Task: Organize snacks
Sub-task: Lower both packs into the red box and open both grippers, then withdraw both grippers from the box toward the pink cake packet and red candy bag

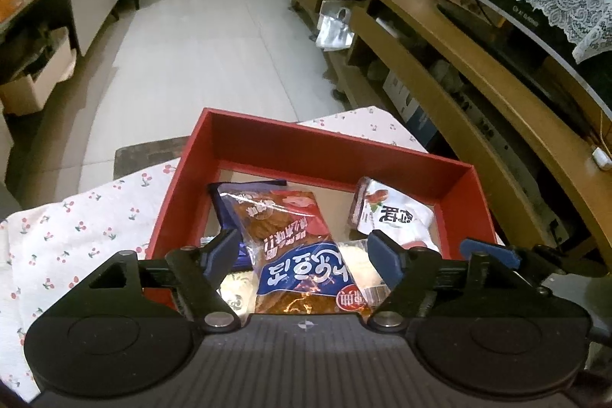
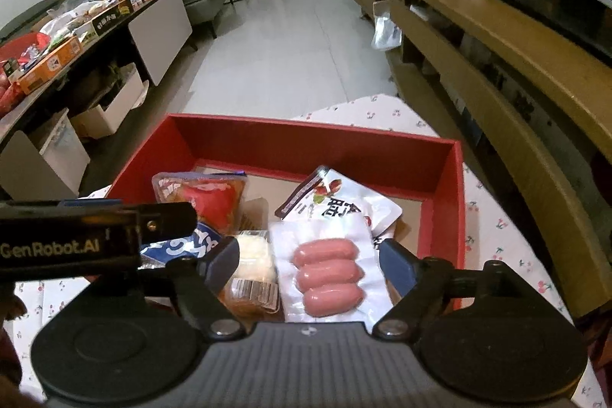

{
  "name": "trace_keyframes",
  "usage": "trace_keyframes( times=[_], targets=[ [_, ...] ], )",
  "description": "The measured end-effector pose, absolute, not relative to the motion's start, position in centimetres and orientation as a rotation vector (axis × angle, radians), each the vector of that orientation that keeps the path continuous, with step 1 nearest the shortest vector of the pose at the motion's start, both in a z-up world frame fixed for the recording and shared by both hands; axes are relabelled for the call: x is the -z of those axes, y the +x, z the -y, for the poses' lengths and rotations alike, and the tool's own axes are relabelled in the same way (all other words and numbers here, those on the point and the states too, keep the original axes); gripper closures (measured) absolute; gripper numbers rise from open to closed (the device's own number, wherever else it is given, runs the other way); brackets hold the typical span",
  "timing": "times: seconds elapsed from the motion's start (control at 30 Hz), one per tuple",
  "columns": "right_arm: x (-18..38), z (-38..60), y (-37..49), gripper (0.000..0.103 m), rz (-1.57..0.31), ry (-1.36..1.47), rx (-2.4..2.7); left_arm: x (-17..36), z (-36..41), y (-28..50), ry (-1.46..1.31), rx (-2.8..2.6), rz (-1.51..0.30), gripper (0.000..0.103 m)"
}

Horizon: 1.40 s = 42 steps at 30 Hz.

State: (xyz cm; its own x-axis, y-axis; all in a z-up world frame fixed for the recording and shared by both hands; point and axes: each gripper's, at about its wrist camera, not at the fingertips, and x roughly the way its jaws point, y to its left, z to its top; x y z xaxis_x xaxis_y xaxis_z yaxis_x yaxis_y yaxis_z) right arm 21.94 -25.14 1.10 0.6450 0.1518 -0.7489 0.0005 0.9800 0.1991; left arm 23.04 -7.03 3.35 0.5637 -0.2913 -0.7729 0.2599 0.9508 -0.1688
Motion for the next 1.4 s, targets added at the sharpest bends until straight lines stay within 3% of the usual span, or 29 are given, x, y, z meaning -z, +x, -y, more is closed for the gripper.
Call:
trace_keyframes(
  times=[1.4],
  targets=[
    [-3.7, 25.7, 18.9, 0.006, -0.781, 0.249, -0.110, -6.1, 5.6, 20.3, -0.077, 0.337, -0.849, 0.019]
  ],
)
